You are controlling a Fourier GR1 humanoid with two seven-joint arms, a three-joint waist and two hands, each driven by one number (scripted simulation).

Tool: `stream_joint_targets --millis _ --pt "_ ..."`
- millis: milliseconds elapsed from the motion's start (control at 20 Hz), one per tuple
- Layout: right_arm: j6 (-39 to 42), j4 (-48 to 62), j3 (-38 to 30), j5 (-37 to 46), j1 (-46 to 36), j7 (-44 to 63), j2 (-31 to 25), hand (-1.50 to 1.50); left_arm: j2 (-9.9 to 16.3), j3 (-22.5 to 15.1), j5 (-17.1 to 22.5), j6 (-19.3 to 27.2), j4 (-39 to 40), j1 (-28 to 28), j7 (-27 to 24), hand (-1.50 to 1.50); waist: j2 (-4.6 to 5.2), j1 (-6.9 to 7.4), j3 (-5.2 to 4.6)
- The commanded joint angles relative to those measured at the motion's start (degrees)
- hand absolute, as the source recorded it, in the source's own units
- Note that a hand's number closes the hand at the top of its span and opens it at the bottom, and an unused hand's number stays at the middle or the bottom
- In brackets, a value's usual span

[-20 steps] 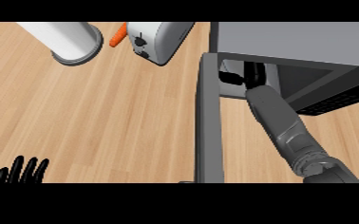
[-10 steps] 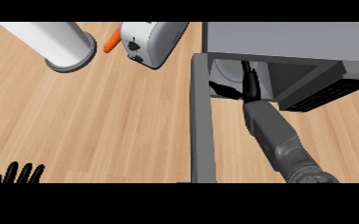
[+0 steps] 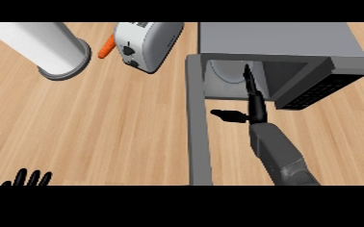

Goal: Pick up the milk, place it into the microwave and close the microwave

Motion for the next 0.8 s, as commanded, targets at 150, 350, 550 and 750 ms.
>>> stream_joint_targets --millis 150,350,550,750 --pt "10.92 -1.29 1.39 0.41 6.58 -4.98 -0.65 -1.50 0.64 -1.18 -1.91 -0.01 -1.89 -0.61 3.54 -1.50 -0.49 -1.19 -0.07" --pt "12.64 -5.09 3.34 1.27 12.67 -5.43 -1.91 -1.50 0.01 -3.18 -5.61 -1.44 0.31 0.18 1.57 -1.50 -0.79 -1.81 -0.13" --pt "15.64 -14.02 3.68 -0.39 18.02 -2.28 -5.89 -1.50 -0.66 -3.09 -4.54 -0.26 2.26 -2.69 3.98 -1.50 -1.16 -3.07 -0.23" --pt "15.71 -20.33 3.66 -2.07 24.26 -1.96 -5.61 -1.50 1.01 -5.35 -5.64 -3.68 4.00 -4.55 3.90 -1.50 -0.96 -2.75 -0.19"
